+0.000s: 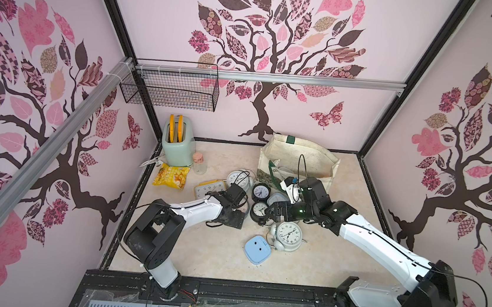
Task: Put the alarm clock into the canvas bag
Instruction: Pick up the alarm from the center of the board.
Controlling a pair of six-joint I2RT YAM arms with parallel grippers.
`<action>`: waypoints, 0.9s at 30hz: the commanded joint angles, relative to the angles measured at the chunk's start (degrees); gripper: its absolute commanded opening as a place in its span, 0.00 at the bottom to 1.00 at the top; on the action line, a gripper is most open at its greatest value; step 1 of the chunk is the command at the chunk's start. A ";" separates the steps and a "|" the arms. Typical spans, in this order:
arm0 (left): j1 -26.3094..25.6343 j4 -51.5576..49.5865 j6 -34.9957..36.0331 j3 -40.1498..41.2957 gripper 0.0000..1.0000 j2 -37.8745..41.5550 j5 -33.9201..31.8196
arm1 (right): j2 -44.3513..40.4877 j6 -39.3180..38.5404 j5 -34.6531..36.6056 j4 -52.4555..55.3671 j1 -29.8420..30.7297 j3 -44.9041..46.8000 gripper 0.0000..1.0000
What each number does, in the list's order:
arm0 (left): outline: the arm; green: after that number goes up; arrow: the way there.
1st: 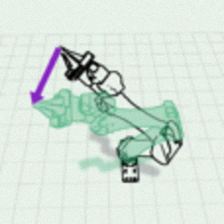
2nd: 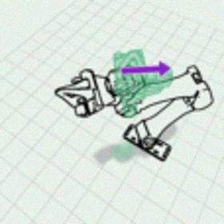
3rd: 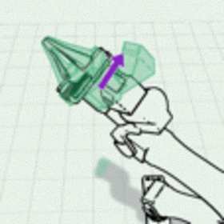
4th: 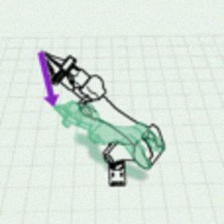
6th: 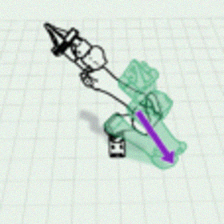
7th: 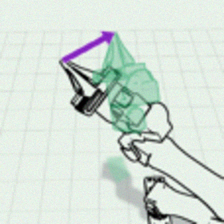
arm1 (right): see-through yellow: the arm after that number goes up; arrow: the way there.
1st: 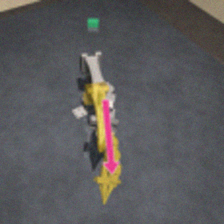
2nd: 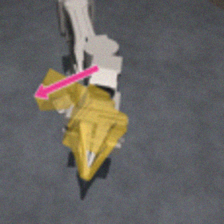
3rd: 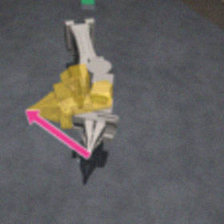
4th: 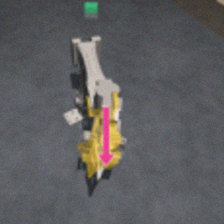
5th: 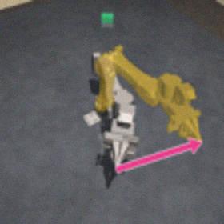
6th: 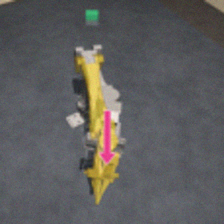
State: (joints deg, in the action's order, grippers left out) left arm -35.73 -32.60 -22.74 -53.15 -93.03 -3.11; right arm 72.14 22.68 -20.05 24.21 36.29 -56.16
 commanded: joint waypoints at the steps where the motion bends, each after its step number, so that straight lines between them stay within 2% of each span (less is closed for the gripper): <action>1: -1.01 0.19 -2.04 0.85 0.82 6.53 -2.78 | 1.01 0.08 1.52 -0.48 -0.15 -0.72 1.00; 7: -1.10 3.93 -0.26 5.56 0.81 22.79 -2.46 | 0.46 2.26 3.60 0.22 -0.76 -4.84 1.00; 10: -1.19 10.04 2.48 8.75 0.80 31.14 -0.83 | 0.45 5.42 -0.90 -0.16 -2.78 -7.98 1.00; 13: -1.36 15.68 5.18 11.14 0.79 36.30 1.83 | 0.64 7.70 -6.33 -1.12 -3.60 -11.98 1.00; 18: -1.48 22.45 7.95 11.66 0.79 38.58 8.83 | 3.15 9.49 -13.06 -0.87 -3.52 -18.89 1.00; 22: -1.58 25.28 7.71 10.33 0.79 37.17 11.15 | 4.37 9.58 -12.36 -0.49 -3.07 -21.27 1.00; 27: -1.63 28.52 6.96 10.07 0.79 35.52 14.20 | 8.54 8.21 -6.87 3.71 -0.75 -24.86 1.00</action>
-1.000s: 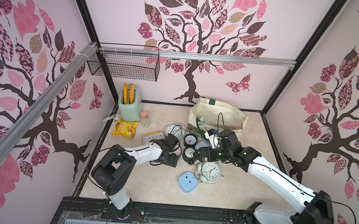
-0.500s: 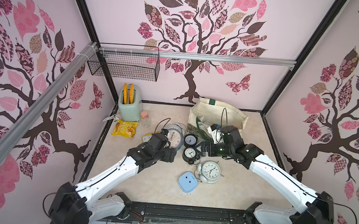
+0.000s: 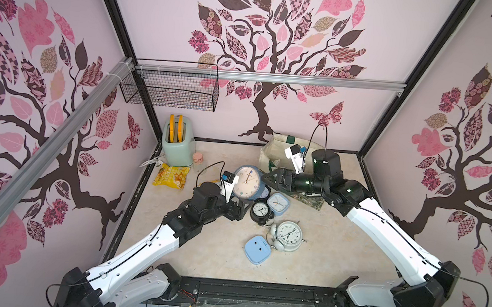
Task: Put the alarm clock into the canvas bag
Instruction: Pick up the alarm from the center of the board.
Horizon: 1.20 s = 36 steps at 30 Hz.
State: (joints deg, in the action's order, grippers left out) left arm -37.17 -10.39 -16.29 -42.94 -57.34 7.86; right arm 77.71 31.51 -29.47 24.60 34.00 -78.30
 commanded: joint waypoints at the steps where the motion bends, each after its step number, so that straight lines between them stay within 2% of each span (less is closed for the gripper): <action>1: -0.27 6.60 0.47 -0.09 0.79 -0.35 3.67 | 3.52 -1.11 3.55 3.45 2.29 -3.20 1.00; 7: -0.32 8.01 0.15 1.16 0.78 0.04 4.67 | 7.10 -1.49 8.47 5.18 4.82 -5.71 0.98; 15: -0.29 7.34 1.08 1.54 0.79 -0.40 3.33 | 6.76 0.48 7.94 3.09 6.17 -3.76 0.79; 20: -0.28 7.15 1.18 1.54 0.79 -0.80 2.98 | 5.71 0.81 8.61 2.93 6.18 -3.01 0.74; 25: -0.28 6.93 1.24 1.28 0.79 -1.59 2.83 | 5.89 1.02 8.91 3.10 6.19 -2.77 0.64; 31: -0.28 6.79 1.62 1.24 0.80 -1.72 2.69 | 5.45 1.10 9.61 2.37 6.17 -1.83 0.61; 36: -0.32 6.85 1.38 1.19 0.82 -1.51 2.17 | 5.35 1.01 9.96 1.49 6.17 -1.68 0.48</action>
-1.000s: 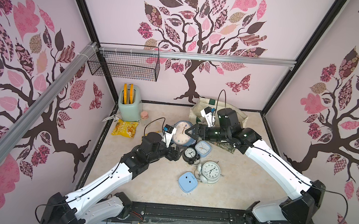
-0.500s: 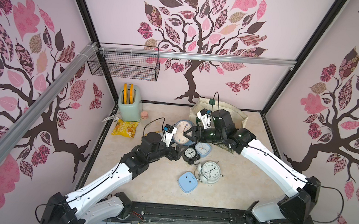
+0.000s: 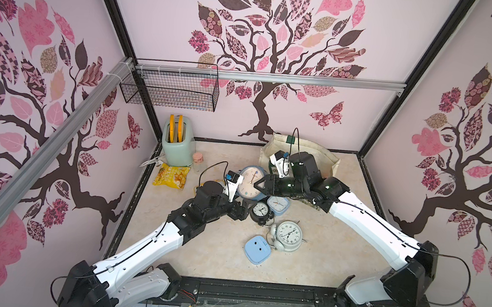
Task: Put the alarm clock into the canvas bag
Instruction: Pick up the alarm from the center of the board, then place the alarm at the canvas bag.
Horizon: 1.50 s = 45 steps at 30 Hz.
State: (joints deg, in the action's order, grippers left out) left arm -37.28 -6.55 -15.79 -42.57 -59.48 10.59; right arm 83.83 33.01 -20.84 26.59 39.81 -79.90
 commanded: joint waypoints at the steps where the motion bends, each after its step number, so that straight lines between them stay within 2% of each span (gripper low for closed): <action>1: -0.17 3.02 0.98 0.84 0.83 0.77 -0.57 | -0.61 -0.47 1.31 -0.49 0.35 -0.16 0.45; 6: -0.17 2.19 1.20 0.64 0.86 1.62 -1.31 | 0.19 -0.98 0.71 -0.58 0.35 -1.54 0.36; 7: -0.21 2.12 1.05 0.59 0.88 1.98 -1.63 | 0.31 -1.19 0.67 -0.58 0.40 -1.86 0.35; 9: -0.12 1.78 0.19 0.64 0.98 2.98 -3.18 | 0.41 -1.93 1.42 -0.15 0.16 -2.93 0.32; 11: -0.12 1.45 -0.03 0.55 0.98 4.60 -4.70 | 0.72 -2.62 2.23 0.73 -1.27 -4.79 0.28; 14: -0.02 2.81 0.02 1.60 0.98 9.46 -6.61 | 0.42 -2.24 1.14 -0.39 -6.56 -7.35 0.27; 18: 0.71 7.95 -0.56 6.35 0.98 17.30 -9.73 | 0.29 -2.79 3.94 -0.56 -14.83 -10.55 0.26; 21: 0.80 6.77 -0.64 6.74 0.98 18.97 -11.07 | 2.21 -3.34 5.07 0.72 -21.76 -12.39 0.26; 24: 0.79 5.68 -0.56 5.76 0.98 17.93 -10.16 | 5.44 -5.32 11.25 3.40 -24.78 -14.50 0.25; 29: 1.64 5.41 -1.61 4.67 0.98 15.76 -6.16 | 10.87 -4.28 9.78 3.56 -25.84 -15.66 0.26; 35: 1.65 5.49 -1.87 4.69 0.98 16.40 -5.07 | 17.47 -1.52 6.41 4.40 -25.84 -18.53 0.25; 45: 1.67 5.84 -2.13 4.77 0.98 17.06 -4.35 | 22.28 12.16 -3.01 -5.31 -24.41 -15.60 0.24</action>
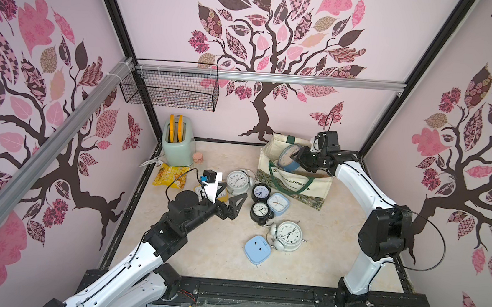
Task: Put the alarm clock into the canvas bag
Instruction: Place the alarm at the canvas bag.
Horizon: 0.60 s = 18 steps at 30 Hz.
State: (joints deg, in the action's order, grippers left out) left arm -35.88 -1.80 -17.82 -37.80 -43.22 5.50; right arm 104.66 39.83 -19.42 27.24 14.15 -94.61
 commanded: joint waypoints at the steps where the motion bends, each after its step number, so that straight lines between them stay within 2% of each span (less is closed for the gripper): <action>1: 0.29 1.14 -0.11 -0.04 0.98 0.94 0.75 | 1.95 6.12 -4.92 -6.79 1.76 -0.84 0.24; 14: 0.24 0.92 0.07 0.02 0.98 1.63 0.44 | 9.00 8.42 -3.38 -3.39 2.99 -3.48 0.21; 18: 0.28 0.88 0.07 0.09 0.98 1.70 0.05 | 11.36 7.34 -2.81 -2.52 2.38 -4.79 0.31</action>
State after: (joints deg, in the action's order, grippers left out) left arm -35.88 -1.80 -17.93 -37.80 -42.04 5.61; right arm 113.03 47.75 -22.76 22.96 16.69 -96.09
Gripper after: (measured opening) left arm 0.981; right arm 0.436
